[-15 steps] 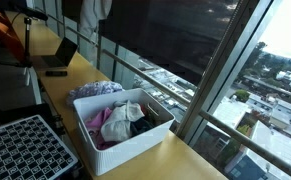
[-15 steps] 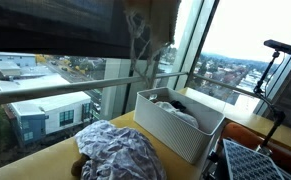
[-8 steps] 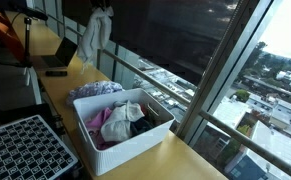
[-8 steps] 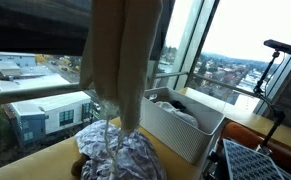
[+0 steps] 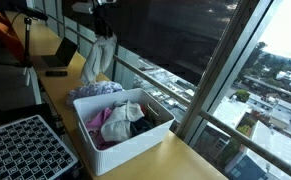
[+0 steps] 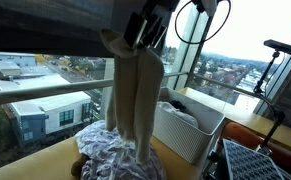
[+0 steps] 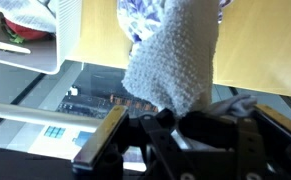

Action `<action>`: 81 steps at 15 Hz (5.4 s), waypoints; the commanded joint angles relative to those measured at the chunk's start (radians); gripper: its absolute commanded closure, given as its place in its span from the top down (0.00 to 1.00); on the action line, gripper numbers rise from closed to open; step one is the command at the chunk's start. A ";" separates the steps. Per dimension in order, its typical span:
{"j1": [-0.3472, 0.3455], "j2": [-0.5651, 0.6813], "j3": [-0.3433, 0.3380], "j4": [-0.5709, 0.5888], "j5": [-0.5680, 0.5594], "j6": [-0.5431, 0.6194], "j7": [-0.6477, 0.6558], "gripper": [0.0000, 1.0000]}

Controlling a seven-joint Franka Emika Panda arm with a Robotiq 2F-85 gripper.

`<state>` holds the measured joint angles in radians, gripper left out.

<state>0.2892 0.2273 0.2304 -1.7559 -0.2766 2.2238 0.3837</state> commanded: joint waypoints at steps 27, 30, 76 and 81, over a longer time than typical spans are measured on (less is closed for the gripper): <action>-0.164 0.046 -0.199 -0.177 -0.022 0.100 -0.192 1.00; -0.208 0.093 -0.229 -0.224 -0.010 0.171 -0.212 1.00; -0.179 -0.406 -0.101 -0.146 0.195 0.064 -0.325 0.07; -0.102 -0.386 0.031 0.056 0.137 -0.056 -0.265 0.07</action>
<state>0.1553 -0.1895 0.2006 -1.8351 -0.0925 2.2532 0.0752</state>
